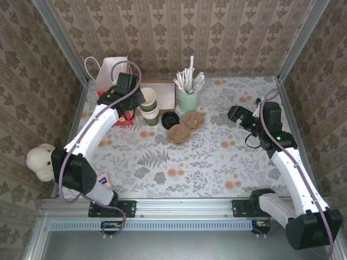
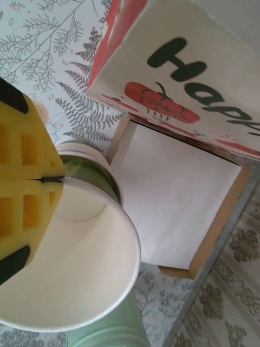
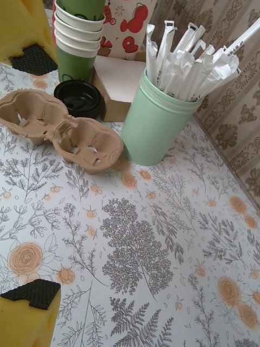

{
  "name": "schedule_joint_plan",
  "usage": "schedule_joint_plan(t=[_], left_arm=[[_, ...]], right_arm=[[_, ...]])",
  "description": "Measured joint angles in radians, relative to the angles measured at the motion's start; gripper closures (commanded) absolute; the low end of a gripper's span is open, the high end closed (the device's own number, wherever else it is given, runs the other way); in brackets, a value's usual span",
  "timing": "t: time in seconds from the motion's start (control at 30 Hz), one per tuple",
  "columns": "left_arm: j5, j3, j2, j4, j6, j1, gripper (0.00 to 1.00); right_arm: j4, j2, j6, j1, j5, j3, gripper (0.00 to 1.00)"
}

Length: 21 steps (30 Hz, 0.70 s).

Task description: Pack the takeout coffee

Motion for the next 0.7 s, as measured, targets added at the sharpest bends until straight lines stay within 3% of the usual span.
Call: schedule_joint_plan(t=[0.7], left_arm=[[0.082,0.145,-0.062,-0.038,0.133,0.028,1.00]], right_arm=[[0.002,0.065,0.000,0.108,0.015,0.043,0.00]])
